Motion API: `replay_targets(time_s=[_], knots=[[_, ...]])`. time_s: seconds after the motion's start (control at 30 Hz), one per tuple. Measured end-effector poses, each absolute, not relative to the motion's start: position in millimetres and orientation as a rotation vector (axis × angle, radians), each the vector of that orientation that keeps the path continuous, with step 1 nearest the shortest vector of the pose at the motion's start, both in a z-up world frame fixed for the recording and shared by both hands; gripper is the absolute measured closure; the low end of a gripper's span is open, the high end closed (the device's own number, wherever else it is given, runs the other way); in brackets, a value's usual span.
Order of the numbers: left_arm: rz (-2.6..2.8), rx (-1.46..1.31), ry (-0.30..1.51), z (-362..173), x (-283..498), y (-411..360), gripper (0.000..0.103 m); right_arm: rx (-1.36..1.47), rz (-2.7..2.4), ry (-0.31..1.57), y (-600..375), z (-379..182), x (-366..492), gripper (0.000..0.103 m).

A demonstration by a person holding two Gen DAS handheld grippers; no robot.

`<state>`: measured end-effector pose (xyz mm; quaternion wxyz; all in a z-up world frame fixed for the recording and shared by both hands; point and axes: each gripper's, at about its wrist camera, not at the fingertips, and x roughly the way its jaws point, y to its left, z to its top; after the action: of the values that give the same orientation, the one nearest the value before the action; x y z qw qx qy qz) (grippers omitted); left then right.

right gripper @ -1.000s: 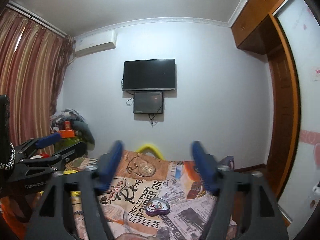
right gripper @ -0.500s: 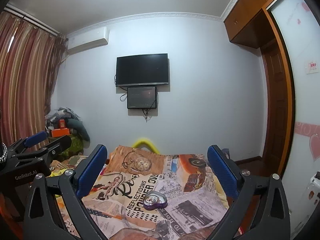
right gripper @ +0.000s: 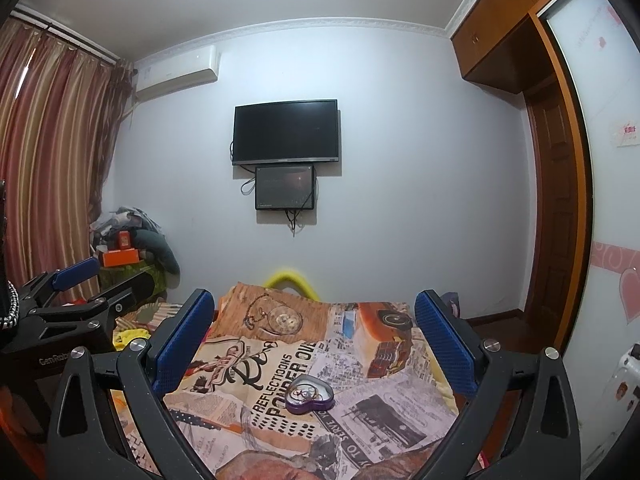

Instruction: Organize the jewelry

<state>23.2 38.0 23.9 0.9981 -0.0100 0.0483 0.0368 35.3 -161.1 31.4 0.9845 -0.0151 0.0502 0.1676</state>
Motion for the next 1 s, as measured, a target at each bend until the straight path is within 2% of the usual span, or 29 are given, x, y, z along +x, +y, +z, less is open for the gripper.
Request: replay_targets(time_s=[1.0], knots=[[0.059, -0.005, 0.132, 21.7, 34.7, 29.6, 0.0, -0.019, 0.341, 0.153, -167.1, 30.4, 41.6, 0.003]])
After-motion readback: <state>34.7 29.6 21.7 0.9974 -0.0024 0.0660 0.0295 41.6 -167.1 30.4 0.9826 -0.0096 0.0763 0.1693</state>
